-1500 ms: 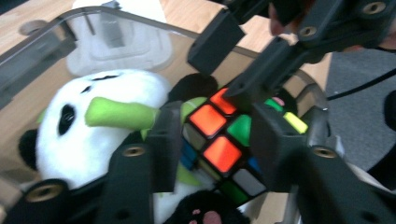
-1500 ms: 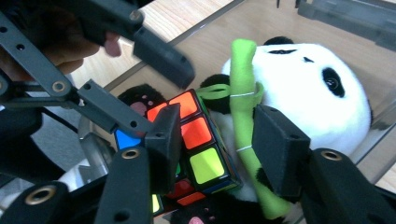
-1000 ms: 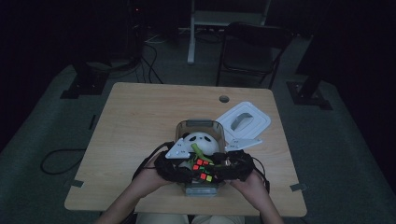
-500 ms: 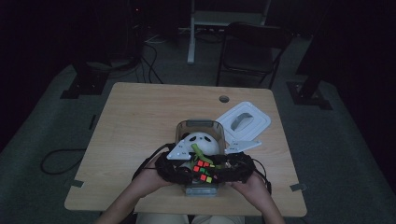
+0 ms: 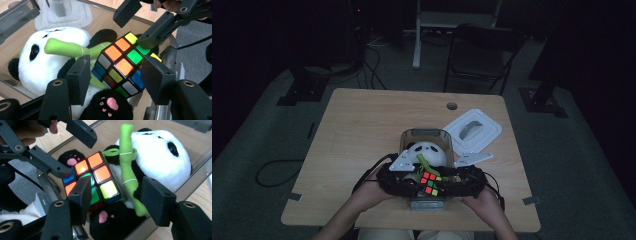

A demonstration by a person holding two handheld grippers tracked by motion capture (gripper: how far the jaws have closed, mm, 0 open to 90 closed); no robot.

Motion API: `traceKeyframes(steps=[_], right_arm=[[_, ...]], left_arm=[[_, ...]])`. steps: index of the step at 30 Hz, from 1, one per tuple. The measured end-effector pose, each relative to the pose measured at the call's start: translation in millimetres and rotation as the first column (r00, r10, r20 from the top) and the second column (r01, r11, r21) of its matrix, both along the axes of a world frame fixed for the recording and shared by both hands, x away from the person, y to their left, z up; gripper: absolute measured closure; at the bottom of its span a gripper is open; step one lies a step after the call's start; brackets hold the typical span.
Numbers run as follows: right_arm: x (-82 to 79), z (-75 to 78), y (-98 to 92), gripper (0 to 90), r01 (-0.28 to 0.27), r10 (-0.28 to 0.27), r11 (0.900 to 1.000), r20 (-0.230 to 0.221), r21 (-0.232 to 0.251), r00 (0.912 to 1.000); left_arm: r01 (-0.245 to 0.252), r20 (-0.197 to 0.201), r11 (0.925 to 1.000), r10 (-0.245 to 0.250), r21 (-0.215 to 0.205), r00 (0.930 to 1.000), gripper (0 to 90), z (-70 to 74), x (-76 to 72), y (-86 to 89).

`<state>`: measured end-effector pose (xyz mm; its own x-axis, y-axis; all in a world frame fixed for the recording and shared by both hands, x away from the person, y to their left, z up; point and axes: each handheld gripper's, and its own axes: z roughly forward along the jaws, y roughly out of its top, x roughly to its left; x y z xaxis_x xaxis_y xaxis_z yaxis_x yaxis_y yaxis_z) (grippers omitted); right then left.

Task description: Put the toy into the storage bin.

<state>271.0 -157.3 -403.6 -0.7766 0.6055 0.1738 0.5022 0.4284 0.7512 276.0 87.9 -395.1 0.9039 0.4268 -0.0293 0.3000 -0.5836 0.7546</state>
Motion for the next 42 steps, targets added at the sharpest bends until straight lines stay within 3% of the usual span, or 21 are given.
traceKeyframes(steps=[6,8,11,12,13,14,15,16,17,22,26,28,33,38,42], right_arm=[[-1.2,-0.5,-1.5,41.6,0.002,-0.002,1.0,0.0,0.001,1.0],[-0.5,-0.1,-3.2,40.3,-0.008,0.009,0.999,-0.019,0.049,0.9998],[-2.8,3.9,-0.9,40.4,-0.007,0.006,0.999,0.006,0.038,1.0],[-4.2,9.1,1.0,44.7,-0.015,0.014,0.999,0.022,0.052,0.9997],[-4.2,9.1,1.0,44.7,-0.015,0.014,0.999,0.022,0.052,0.9997],[-5.6,15.5,2.1,55.4,-0.021,0.018,0.998,0.048,0.065,0.9987],[-5.6,15.5,2.1,55.4,-0.021,0.018,0.998,0.048,0.065,0.9987],[-6.5,20.2,3.2,63.6,-0.027,0.023,0.998,0.062,0.061,0.9978],[-7.0,21.3,3.7,65.7,-0.034,0.03,0.998,0.061,0.06,0.9977],[-12.0,22.3,7.4,70.5,-0.072,0.069,0.996,0.059,0.05,0.9959],[-14.2,16.5,10.3,83.4,-0.092,0.091,0.996,0.046,0.006,0.9948],[-12.9,14.5,9.8,87.1,-0.089,0.088,0.996,0.04,0.01,0.9953],[-13.5,13.6,10.9,90.0,-0.097,0.097,0.995,0.052,-0.011,0.9939],[-14.3,11.7,14.0,90.0,-0.102,0.103,0.995,0.062,-0.022,0.9927],[-13.3,9.6,14.6,90.0,-0.102,0.103,0.994,0.062,-0.024,0.9927]], left_arm=[[0.016,0.024,0.9999,-0.016,0.007,0.9996,49.2,2.1,-2.1,0.2],[0.041,0.034,0.9989,-0.04,-0.021,0.9986,52.0,2.9,-3.9,-0.6],[0.06,0.056,0.9971,-0.057,-0.048,0.9968,51.9,7.7,-6.2,-2.1],[0.074,0.047,0.9929,-0.07,-0.092,0.9964,52.0,13.4,-5.5,-1.3],[0.074,0.047,0.9929,-0.07,-0.092,0.9964,52.5,13.4,-5.5,-1.3],[0.089,0.05,0.9907,-0.085,-0.102,0.9951,57.1,18.9,-6.3,-1.3],[0.089,0.05,0.9907,-0.085,-0.102,0.9951,58.0,18.9,-6.3,-1.3],[0.101,0.053,0.9897,-0.096,-0.102,0.994,58.9,21.3,-7.0,-1.8],[0.107,0.051,0.9896,-0.102,-0.096,0.9935,62.8,22.2,-7.2,-2.2],[0.127,0.045,0.9892,-0.124,-0.073,0.9913,63.3,18.9,-10.5,-6.5],[0.144,0.033,0.9885,-0.143,-0.045,0.9892,67.2,11.6,-10.5,-10.1],[0.137,0.026,0.9901,-0.136,-0.033,0.9904,70.7,9.5,-8.3,-10.3],[0.139,0.022,0.9899,-0.138,-0.028,0.9901,76.6,8.4,-5.1,-9.8],[0.157,0.045,0.9875,-0.157,0.018,0.9865,84.8,7.6,-9.0,-15.6],[0.162,0.027,0.9867,-0.162,0.013,0.9864,86.8,4.2,-6.8,-15.8]])
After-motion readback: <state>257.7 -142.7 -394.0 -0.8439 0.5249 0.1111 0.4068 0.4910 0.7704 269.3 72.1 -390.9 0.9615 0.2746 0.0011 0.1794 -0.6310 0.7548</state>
